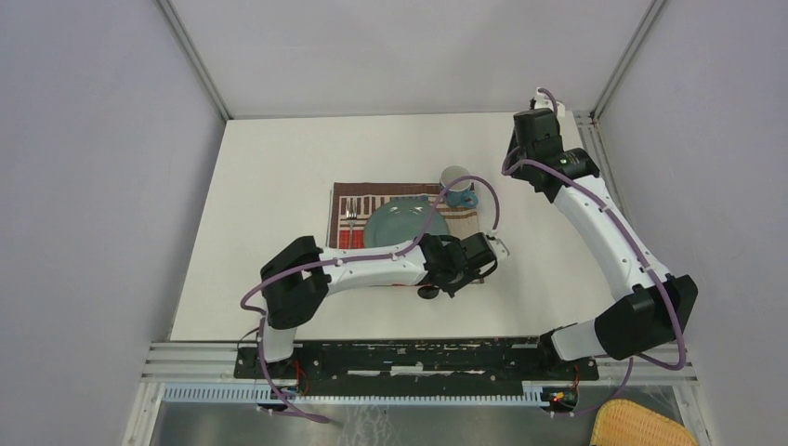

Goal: Set the dinner table for one person
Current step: Place the spoon on the napkin.

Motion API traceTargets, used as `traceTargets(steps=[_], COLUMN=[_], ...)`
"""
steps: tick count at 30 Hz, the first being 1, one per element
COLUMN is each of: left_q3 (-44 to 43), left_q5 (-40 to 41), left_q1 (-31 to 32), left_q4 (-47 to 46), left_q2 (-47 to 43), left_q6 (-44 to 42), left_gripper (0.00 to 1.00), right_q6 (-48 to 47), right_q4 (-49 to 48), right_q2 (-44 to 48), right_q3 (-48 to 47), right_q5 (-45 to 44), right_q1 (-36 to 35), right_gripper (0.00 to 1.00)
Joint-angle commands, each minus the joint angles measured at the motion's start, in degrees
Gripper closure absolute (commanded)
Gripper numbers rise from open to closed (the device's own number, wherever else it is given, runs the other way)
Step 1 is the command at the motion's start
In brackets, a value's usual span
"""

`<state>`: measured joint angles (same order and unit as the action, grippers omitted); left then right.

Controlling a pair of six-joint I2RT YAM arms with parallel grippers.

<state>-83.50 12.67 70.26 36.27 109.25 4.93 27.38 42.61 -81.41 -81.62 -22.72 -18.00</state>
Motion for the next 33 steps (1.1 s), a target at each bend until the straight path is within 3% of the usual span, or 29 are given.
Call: traceTargets(steps=[1,18,25,33], left_q3=[-2.7,-0.3,-0.8,-2.7], left_q5=[-1.5,-0.9,2.9,11.3], left_q1=[0.3,0.3,0.3,0.3], left_q4=[-3.2,-8.3,-7.0,-4.5], left_q2=[1.9,7.3,6.5,4.3], left_q6=[-3.6,-1.6,-0.2,3.1], left_gripper=[0.98,0.98,0.77,0.71], right_q6=[0.7,0.9,1.4,1.7], right_q4=[-0.4,-0.4,-1.0,-1.2], right_q2=[2.2,2.1,1.8,1.7], right_q3=[0.3,0.7,1.2,1.4], right_q5=[-0.1,0.9,1.7,2.2], right_q1=[0.3,0.7,0.7,0.7], right_gripper=[0.54,0.54,0.54,0.54])
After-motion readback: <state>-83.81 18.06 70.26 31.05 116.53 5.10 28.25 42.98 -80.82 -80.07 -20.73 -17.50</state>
